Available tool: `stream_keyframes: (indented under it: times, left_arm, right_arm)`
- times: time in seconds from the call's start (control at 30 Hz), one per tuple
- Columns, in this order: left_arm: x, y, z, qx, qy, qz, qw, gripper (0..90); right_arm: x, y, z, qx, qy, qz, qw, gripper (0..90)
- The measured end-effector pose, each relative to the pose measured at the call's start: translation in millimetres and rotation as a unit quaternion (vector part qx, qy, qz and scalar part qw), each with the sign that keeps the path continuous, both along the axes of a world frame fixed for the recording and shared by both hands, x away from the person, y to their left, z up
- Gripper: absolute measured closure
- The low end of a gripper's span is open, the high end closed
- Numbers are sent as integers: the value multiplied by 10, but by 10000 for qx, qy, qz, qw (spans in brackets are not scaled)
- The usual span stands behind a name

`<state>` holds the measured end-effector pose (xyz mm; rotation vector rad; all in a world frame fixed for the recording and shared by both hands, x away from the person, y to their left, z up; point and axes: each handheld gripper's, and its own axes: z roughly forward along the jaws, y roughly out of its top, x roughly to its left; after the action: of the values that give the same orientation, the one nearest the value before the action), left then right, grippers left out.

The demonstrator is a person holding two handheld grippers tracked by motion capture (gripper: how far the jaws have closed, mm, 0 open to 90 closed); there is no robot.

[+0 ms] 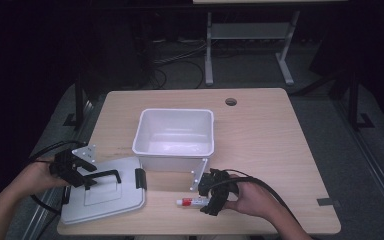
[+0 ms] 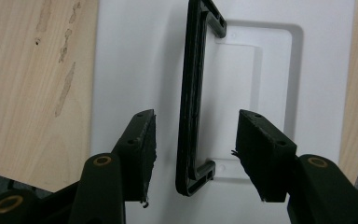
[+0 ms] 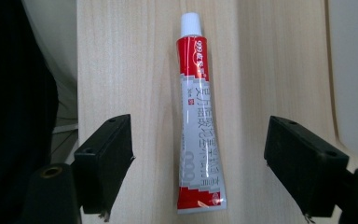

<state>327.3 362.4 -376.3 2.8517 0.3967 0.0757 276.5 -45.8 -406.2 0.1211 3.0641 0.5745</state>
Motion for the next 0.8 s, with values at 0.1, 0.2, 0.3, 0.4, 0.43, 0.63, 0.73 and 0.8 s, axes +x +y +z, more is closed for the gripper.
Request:
stream_keyframes:
  times: [0.1, 0.2, 0.3, 0.4, 0.43, 0.63, 0.73, 0.8]
  left_arm:
    - [3, 0, -3, -4, 5, -1, 10000, 468]
    - [4, 1, -2, 2, 8, -1, 10000, 467]
    - [4, 5, 4, -1, 5, -1, 10000, 468]
    - [4, 9, 10, 5, -2, -2, 10000, 465]
    - [2, 9, 14, 4, -3, -5, 10000, 465]
    - [2, 9, 16, -22, -6, 15, 10000, 460]
    - [6, 5, 15, -2, -1, 5, 10000, 457]
    - [6, 4, 16, -18, -5, 16, 10000, 456]
  right_arm:
    - [10, 47, -27, -81, 33, 43, 10000, 250]
    - [20, 90, -40, -111, 42, 107, 9999, 280]
    - [36, 115, -56, -149, 62, 124, 9998, 295]
    - [62, 145, -80, -234, 85, 131, 9996, 311]
    - [70, 154, -86, -233, 88, 144, 9996, 322]
    - [78, 207, -115, -330, 149, 186, 9992, 387]
    - [83, 241, -137, -380, 149, 253, 9988, 417]
    - [84, 263, -148, -410, 129, 302, 9986, 440]
